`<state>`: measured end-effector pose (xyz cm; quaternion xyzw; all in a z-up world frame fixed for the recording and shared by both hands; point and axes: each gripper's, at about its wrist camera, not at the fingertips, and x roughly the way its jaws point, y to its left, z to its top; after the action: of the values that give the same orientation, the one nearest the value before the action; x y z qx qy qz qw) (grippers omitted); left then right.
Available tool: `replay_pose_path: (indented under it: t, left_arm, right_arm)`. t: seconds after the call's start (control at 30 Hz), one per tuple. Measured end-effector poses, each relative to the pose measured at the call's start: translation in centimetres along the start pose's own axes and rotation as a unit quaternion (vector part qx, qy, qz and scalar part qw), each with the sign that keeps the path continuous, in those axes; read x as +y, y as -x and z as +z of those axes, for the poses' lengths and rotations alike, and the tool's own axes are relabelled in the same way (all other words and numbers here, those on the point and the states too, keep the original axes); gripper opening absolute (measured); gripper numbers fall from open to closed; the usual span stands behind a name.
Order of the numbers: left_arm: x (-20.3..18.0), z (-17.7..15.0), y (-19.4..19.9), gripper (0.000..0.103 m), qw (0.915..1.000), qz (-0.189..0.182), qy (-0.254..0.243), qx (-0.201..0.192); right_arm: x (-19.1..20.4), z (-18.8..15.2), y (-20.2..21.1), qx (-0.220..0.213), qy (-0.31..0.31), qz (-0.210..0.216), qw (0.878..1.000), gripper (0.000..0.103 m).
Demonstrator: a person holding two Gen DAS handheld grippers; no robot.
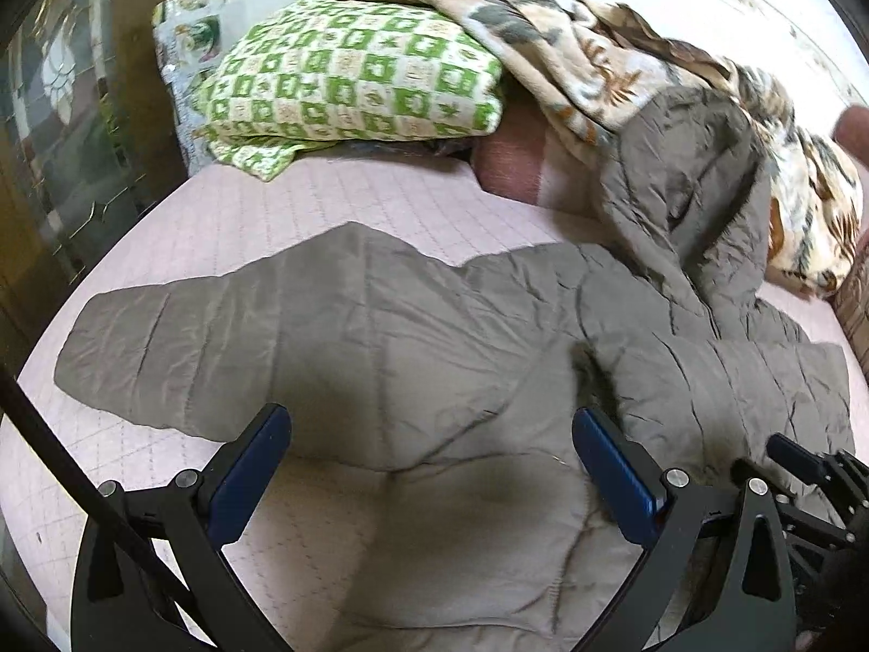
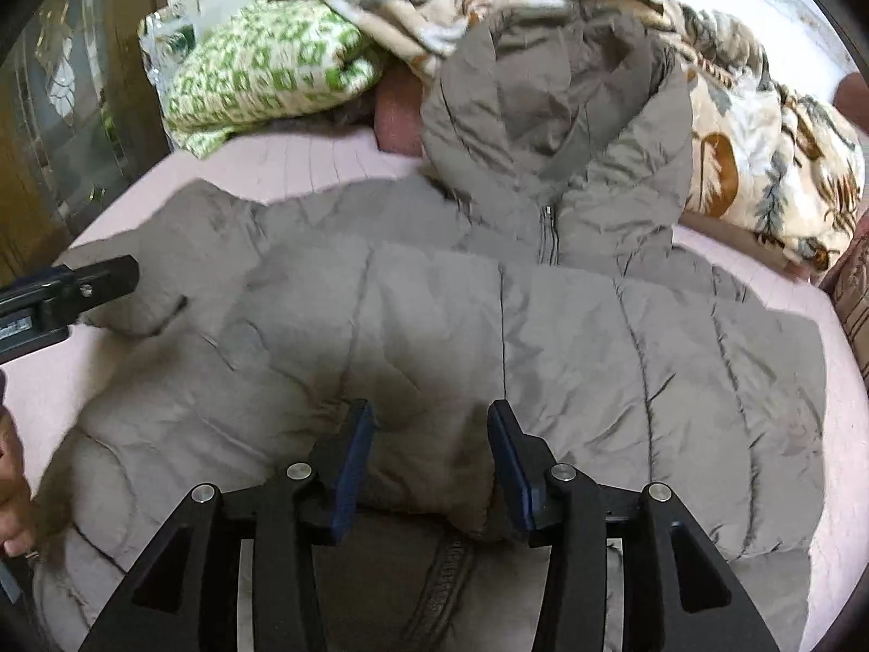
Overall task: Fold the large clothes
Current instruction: 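Withdraw the open right gripper from the folded sleeve, then reach the left gripper to the other sleeve cuff and grasp it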
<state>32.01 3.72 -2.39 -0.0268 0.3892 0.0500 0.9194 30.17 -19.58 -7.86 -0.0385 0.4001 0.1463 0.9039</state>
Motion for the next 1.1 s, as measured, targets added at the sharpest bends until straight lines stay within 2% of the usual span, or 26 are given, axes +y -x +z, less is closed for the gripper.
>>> replay_pose_path:
  t: [0.27,0.4,0.53,0.67,0.73,0.8,0.9,0.97,1.03,1.07,1.1]
  left_arm:
    - [4.4,0.6,0.2,0.103,0.9993,0.009,0.035,0.003]
    - [8.0,0.9,0.1,0.103,0.9975,0.015,0.069,0.009]
    - [13.1,0.9,-0.4,0.103,0.9918,0.026,0.124,0.019]
    - [19.5,0.4,-0.9,0.103,0.9803,0.033,0.193,0.028]
    - [22.5,0.0,-1.1,0.103,0.9723,0.032,0.23,0.031]
    - [26.2,-0.9,-1.3,0.099,0.9584,0.021,0.283,0.032]
    - [31.6,-3.0,-1.4,0.086,0.9293,0.004,0.368,0.033]
    - [34.6,-4.9,-1.5,0.085,0.903,-0.014,0.428,0.035]
    - [36.4,-6.4,-2.0,0.085,0.883,-0.034,0.467,0.038]
    - [37.0,-6.9,-2.2,0.085,0.8756,-0.04,0.48,0.038]
    - [37.3,-7.1,-2.3,0.083,0.8724,-0.045,0.485,0.036]
  right_arm:
    - [1.3,0.4,2.8,-0.019,-0.005,0.016,1.0,0.049]
    - [2.2,0.3,4.6,-0.031,-0.004,0.027,0.999,0.049]
    - [3.2,-0.6,6.9,-0.044,-0.003,0.043,0.998,0.051]
    - [4.2,-2.3,8.1,-0.042,-0.008,0.071,0.997,0.052]
    - [4.9,-2.8,8.1,-0.037,0.003,0.077,0.996,0.052]
    - [5.6,-3.1,7.8,-0.035,0.021,0.081,0.996,0.052]
    - [6.2,-3.5,6.8,-0.028,0.043,0.065,0.997,0.052]
    - [5.8,-3.6,6.3,-0.023,0.038,0.067,0.997,0.052]
    - [5.3,-3.5,5.8,-0.017,0.026,0.07,0.997,0.052]
    - [5.0,-3.5,5.7,-0.016,0.021,0.073,0.997,0.052]
    - [4.9,-3.4,5.5,-0.015,0.015,0.074,0.997,0.052]
